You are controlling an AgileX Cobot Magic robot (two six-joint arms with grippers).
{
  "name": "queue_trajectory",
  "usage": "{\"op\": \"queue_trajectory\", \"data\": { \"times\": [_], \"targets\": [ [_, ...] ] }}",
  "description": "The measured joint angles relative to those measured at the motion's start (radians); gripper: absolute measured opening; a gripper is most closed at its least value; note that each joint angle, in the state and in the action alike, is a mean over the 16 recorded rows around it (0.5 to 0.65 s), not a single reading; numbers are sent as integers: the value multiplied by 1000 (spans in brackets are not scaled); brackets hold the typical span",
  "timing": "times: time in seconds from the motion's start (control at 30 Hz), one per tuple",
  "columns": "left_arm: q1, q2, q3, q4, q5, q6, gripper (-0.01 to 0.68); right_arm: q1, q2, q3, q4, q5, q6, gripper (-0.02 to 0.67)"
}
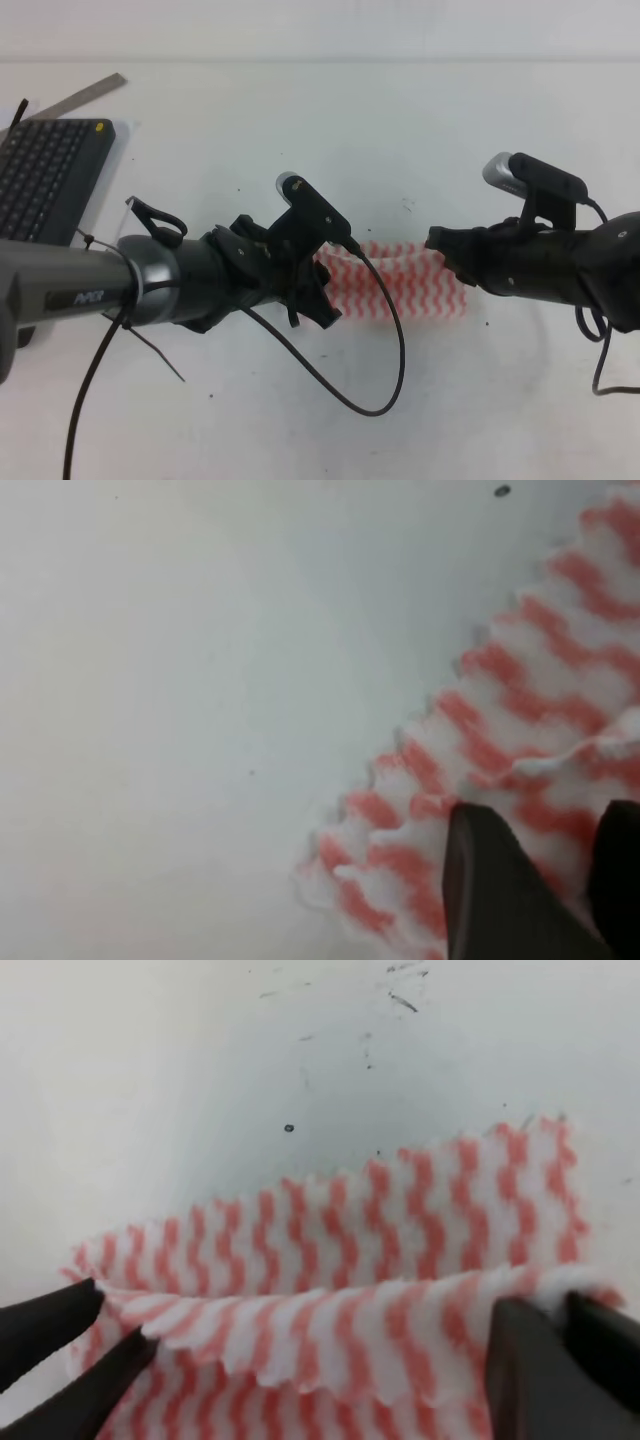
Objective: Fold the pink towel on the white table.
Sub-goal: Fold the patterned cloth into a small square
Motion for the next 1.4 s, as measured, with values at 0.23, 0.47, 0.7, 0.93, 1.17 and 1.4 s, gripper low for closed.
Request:
{"op": "queue_trajectory", "data": {
  "times": [0.23,0.47,0.7,0.93,1.17,1.4],
  "targets": [
    [0,-1,1,0,1,6,220,0,0,-4,16,-2,3,125],
    [0,-3,2,1,2,10,222,0,29,-43,27,-13,-4,177],
    [1,-4,2,2,4,13,223,0,72,-91,25,-21,-56,179],
    [1,-4,2,2,4,15,223,-2,95,-111,22,-15,-159,173],
    [0,-3,3,1,5,16,223,-26,94,-111,19,60,-241,170],
    [0,-9,7,1,-12,17,223,-69,93,-111,17,164,-262,170]
  ]
}}
